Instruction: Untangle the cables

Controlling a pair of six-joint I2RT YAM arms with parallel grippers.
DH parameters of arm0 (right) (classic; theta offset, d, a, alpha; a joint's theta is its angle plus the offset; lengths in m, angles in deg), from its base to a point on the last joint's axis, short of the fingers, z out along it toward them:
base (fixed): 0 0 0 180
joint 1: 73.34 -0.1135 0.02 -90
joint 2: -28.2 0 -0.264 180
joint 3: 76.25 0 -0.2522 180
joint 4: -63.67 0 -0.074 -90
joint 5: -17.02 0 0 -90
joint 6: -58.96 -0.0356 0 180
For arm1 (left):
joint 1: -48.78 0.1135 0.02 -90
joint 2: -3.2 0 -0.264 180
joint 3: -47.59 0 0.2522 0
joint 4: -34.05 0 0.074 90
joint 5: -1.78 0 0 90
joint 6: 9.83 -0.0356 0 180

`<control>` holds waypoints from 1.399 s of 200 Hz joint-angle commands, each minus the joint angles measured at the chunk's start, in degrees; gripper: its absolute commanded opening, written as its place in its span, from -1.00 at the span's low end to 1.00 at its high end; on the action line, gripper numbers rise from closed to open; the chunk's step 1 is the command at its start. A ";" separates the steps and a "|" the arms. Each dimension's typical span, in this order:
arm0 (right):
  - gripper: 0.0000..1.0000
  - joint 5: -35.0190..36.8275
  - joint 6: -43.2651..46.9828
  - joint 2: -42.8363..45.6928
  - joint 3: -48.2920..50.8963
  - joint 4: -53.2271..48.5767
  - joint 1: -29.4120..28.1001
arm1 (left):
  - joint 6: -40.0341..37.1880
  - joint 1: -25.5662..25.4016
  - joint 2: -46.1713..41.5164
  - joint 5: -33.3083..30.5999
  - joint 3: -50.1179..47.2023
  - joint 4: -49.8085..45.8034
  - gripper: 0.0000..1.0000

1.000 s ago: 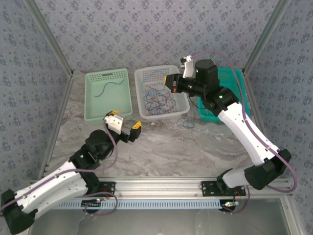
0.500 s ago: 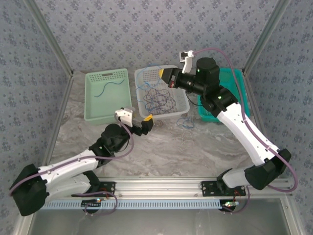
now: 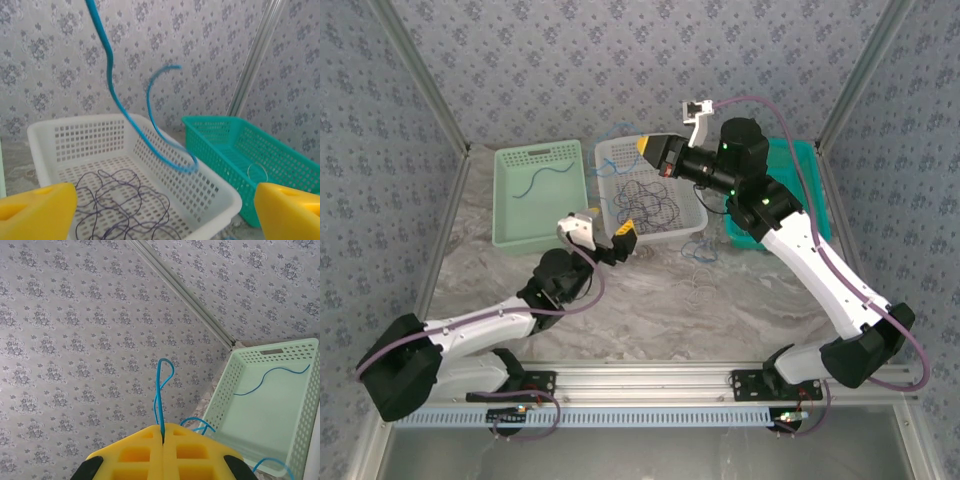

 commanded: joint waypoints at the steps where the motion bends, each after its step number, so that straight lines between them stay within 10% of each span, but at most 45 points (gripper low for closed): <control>1: -1.00 -0.82 -1.31 0.29 -0.74 2.91 -0.61 | 1.42 0.39 0.51 -2.66 2.78 5.60 0.81; 48: -1.00 -1.25 -2.16 0.37 -0.24 4.17 -1.07 | 5.47 2.54 3.14 -3.83 3.24 8.99 0.62; 152: -1.00 -1.43 -2.04 -0.01 -0.24 3.66 -0.65 | 4.59 5.99 1.70 0.13 7.14 -5.02 -1.00; 213: -1.00 -2.98 -1.50 -4.99 -5.69 2.20 2.81 | -1.63 12.54 -5.55 0.93 11.87 -40.96 -1.00; 280: -1.00 -13.08 -2.90 -34.58 -34.05 -4.22 1.06 | -10.09 23.19 -3.87 3.53 18.72 -64.08 -1.00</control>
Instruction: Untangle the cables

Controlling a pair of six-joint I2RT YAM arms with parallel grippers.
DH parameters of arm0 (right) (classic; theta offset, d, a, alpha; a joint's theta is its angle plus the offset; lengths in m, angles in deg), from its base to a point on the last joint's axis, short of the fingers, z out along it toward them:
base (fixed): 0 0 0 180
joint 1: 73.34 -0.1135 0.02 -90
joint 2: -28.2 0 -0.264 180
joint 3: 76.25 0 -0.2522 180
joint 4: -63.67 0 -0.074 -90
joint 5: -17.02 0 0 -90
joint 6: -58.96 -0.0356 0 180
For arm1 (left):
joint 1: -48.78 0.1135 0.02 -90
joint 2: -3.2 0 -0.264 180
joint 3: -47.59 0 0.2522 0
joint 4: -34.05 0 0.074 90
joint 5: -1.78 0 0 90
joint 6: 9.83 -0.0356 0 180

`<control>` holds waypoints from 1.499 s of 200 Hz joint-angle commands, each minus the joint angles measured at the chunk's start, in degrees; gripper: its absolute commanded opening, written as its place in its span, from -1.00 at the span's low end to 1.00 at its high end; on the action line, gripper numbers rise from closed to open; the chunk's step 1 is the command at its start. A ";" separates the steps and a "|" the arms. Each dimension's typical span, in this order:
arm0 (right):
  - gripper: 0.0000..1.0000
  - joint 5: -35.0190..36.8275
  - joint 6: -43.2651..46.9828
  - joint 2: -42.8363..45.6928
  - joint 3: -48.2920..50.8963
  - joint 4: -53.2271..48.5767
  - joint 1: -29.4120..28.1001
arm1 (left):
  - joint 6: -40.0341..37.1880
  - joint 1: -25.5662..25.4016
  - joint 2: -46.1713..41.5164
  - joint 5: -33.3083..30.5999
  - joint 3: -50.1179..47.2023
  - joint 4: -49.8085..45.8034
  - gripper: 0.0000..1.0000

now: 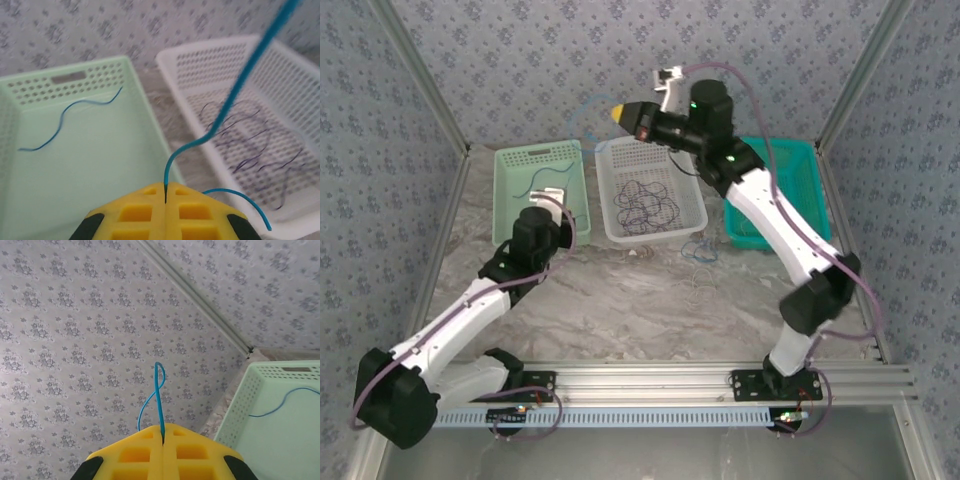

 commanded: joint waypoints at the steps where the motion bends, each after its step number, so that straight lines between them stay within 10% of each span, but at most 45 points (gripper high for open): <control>1: -1.00 -5.38 -1.31 -10.38 -9.57 -4.36 -0.78 | -4.45 2.79 2.12 1.41 3.10 -11.24 -1.00; 55: -1.00 -7.29 -8.30 -38.83 -37.53 -10.56 -2.15 | -3.15 9.93 10.01 0.37 2.81 -10.72 -1.00; 150: -0.81 -2.84 -15.30 -49.82 -35.34 -1.82 -5.63 | -3.53 16.58 17.63 1.62 3.80 -10.74 -1.00; 180: 0.40 -1.31 -14.92 -50.22 -35.43 -4.16 -5.84 | -2.11 16.63 20.69 1.02 6.46 -13.27 -0.42; 216: 0.57 -1.27 -14.11 -48.94 -36.20 -4.72 -5.85 | 0.75 16.25 18.40 2.54 7.39 -13.97 0.47; 300: 0.54 -2.85 -5.94 -37.05 -31.24 -4.55 -8.23 | 1.88 15.09 2.69 0.85 4.78 -11.65 0.91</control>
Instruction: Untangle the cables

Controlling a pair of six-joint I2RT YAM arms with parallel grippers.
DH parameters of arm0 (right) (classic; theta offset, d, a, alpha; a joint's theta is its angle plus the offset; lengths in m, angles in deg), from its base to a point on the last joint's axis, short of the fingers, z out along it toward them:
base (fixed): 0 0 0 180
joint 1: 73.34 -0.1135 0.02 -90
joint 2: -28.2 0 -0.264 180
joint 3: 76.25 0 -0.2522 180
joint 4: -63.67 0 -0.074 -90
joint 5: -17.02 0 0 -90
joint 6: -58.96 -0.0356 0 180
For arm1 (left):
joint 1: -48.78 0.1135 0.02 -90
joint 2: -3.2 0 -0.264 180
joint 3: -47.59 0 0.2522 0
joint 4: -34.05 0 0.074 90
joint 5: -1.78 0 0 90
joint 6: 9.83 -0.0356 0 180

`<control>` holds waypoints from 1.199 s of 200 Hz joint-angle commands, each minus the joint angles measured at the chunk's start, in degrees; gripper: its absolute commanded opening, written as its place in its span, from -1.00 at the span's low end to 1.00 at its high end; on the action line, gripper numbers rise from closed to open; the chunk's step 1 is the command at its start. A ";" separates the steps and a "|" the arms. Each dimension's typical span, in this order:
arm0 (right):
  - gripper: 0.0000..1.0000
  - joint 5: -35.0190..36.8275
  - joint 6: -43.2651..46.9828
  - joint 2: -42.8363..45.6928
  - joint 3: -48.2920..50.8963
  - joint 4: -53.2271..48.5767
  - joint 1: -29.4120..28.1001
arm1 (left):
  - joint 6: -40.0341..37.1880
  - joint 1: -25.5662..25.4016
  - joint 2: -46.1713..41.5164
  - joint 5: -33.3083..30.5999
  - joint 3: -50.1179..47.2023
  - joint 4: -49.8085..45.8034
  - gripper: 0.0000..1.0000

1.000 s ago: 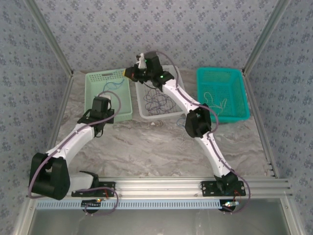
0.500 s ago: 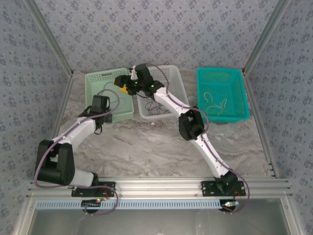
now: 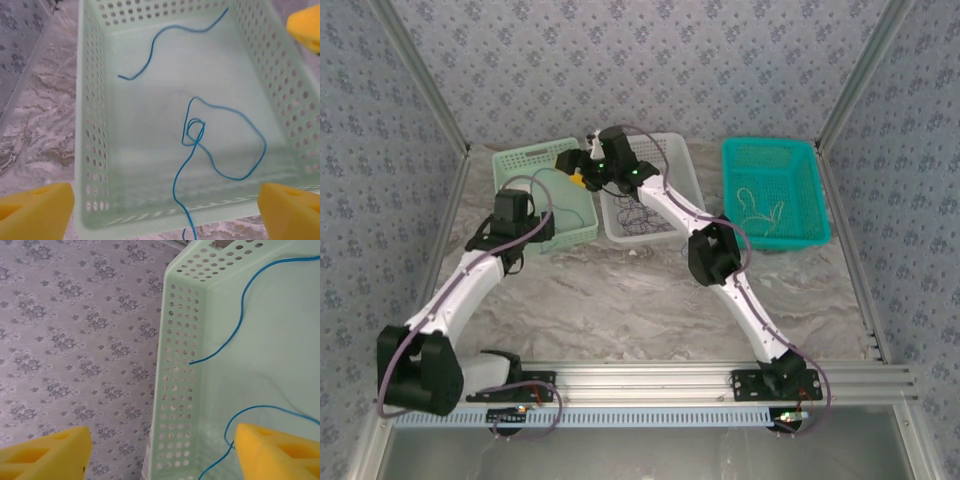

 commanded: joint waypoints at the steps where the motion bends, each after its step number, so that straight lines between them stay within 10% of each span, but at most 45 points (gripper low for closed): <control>1: 0.54 -0.80 6.15 8.35 0.35 0.32 -2.19 | 0.00 -0.56 -3.59 -0.51 -1.10 1.13 0.91; 106: 0.43 -0.26 18.97 19.17 16.83 -9.31 -2.49 | 16.13 -2.79 -13.76 12.79 -15.20 -0.02 0.59; 240: 0.44 -0.78 17.67 25.22 26.38 -4.39 -1.88 | 10.92 -7.33 -6.74 0.10 -25.64 21.60 0.48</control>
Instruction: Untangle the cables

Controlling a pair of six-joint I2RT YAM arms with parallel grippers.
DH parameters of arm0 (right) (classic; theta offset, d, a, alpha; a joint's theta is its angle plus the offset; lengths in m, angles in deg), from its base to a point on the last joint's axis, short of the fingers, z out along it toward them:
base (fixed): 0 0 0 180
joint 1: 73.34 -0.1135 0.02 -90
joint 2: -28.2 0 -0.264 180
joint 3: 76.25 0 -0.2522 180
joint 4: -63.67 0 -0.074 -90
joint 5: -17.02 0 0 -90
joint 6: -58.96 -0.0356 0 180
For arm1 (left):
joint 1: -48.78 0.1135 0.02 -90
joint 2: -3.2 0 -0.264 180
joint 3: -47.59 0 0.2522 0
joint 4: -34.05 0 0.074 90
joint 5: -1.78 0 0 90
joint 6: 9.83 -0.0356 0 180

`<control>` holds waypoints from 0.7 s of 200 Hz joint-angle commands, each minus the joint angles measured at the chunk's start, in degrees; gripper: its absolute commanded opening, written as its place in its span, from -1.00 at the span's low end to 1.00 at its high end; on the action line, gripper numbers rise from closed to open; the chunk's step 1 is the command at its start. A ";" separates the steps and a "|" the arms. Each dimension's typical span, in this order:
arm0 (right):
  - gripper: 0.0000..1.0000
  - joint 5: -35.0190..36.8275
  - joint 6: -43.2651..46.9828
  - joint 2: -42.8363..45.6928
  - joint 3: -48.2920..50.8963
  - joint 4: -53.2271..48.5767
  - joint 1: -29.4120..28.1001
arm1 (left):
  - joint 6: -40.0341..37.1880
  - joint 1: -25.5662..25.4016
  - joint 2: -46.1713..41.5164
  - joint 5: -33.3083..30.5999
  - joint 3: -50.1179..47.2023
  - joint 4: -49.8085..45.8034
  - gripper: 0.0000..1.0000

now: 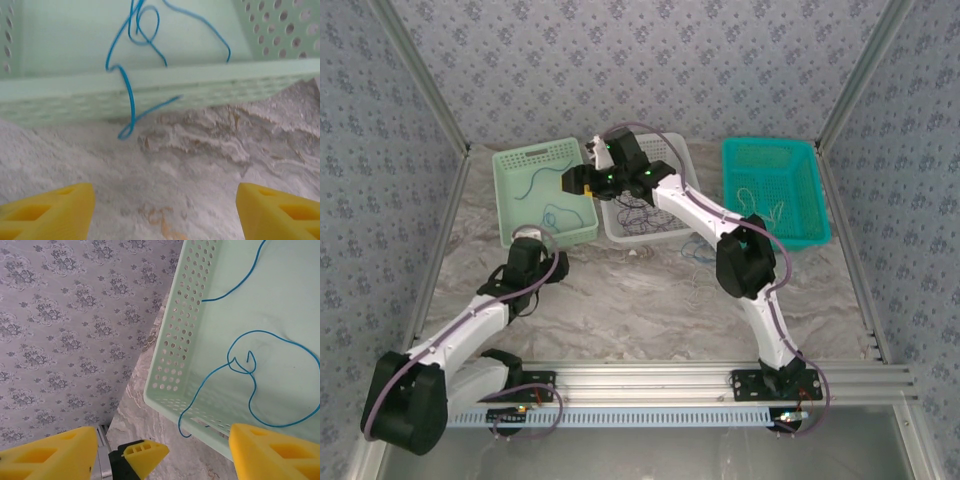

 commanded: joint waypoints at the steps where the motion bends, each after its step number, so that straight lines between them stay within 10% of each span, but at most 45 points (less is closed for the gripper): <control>1: 0.44 -0.79 0.40 3.33 0.72 1.81 0.17 | -2.90 -0.25 0.88 -4.58 -1.70 8.76 0.48; 84: 0.45 -0.93 0.49 5.54 2.52 2.44 0.71 | -2.85 -0.25 11.12 -8.79 1.18 13.43 0.29; 140: 0.46 -1.54 0.39 6.38 4.70 2.78 1.26 | -3.16 -0.25 14.08 -9.29 2.81 13.96 -0.41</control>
